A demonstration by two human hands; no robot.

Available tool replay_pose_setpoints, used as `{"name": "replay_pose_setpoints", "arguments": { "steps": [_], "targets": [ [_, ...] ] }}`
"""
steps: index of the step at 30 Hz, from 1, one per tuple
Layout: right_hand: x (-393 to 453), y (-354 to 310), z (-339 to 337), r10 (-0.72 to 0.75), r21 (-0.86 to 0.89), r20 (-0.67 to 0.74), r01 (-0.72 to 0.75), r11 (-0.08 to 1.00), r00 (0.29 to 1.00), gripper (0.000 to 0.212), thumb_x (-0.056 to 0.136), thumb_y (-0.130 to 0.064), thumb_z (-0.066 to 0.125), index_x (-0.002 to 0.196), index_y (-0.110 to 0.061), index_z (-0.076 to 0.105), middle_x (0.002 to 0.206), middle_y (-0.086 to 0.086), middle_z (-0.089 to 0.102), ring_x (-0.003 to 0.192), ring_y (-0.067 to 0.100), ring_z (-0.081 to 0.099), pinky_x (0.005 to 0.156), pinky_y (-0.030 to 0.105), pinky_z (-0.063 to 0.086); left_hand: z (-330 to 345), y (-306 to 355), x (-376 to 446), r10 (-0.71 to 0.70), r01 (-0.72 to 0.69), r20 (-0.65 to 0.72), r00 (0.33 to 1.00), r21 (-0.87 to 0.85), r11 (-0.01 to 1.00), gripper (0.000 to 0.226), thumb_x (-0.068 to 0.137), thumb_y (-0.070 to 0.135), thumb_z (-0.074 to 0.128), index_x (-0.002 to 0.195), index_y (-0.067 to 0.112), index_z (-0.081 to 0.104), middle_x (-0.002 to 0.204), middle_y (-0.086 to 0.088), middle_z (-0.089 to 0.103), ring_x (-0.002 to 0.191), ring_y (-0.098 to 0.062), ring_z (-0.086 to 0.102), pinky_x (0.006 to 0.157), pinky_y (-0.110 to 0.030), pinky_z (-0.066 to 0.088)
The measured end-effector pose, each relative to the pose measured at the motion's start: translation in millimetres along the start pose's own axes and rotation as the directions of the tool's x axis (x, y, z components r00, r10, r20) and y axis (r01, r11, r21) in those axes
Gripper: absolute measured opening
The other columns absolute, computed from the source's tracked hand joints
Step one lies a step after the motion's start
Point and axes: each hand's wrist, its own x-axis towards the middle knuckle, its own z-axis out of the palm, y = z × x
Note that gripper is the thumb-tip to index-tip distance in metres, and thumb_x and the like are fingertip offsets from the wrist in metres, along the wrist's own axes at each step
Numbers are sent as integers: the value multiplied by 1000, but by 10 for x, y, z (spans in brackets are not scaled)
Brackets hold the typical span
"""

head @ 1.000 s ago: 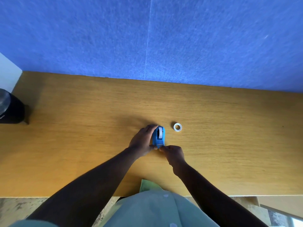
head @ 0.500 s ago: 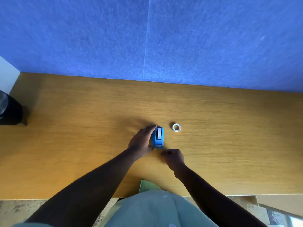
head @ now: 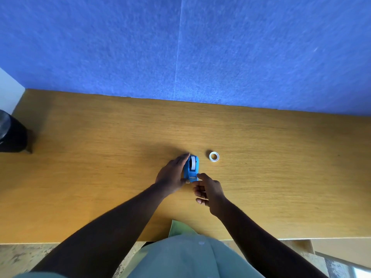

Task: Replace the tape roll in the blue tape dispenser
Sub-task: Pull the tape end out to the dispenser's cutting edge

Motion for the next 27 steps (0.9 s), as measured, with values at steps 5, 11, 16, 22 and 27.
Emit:
{"name": "replay_pose_setpoints", "arguments": {
  "steps": [5,11,16,22,27],
  "targets": [
    [58,-67,45,-6,-14,-9,6,1000,1000,45,91,-50,73,94,-6,81,73,6,71,67,19,64,60,32,56,11,4,4,-10,10,17,1000,-3,1000,108,81,28,83,161,30,11,166,11,30,146,-19,39,105,-39,49],
    [115,-38,70,-39,-12,-8,39,999,999,28,92,-27,77,94,0,80,65,4,68,52,14,58,52,28,53,24,-2,3,-16,16,31,999,-20,1000,107,83,27,81,161,32,9,167,13,25,147,-18,37,107,-40,49],
    [152,-3,91,-76,-43,-61,74,996,995,30,90,-25,81,90,4,79,65,7,69,52,15,59,54,30,54,47,12,-3,-29,29,20,999,-6,1000,108,83,27,82,161,32,8,167,12,26,147,-18,37,106,-39,48],
    [162,34,120,-164,-108,-94,154,982,982,31,93,-29,79,86,1,78,67,8,71,58,18,64,56,30,56,49,5,-8,-25,25,4,1000,5,1000,107,82,27,82,161,31,10,166,12,28,147,-18,39,107,-37,47],
    [121,27,63,-106,-60,-41,103,993,994,31,93,-35,77,90,-4,80,74,7,75,63,16,67,62,33,59,48,15,-4,-36,36,13,999,15,999,107,83,28,81,161,33,7,167,13,27,146,-18,40,102,-37,50]
  ]
}}
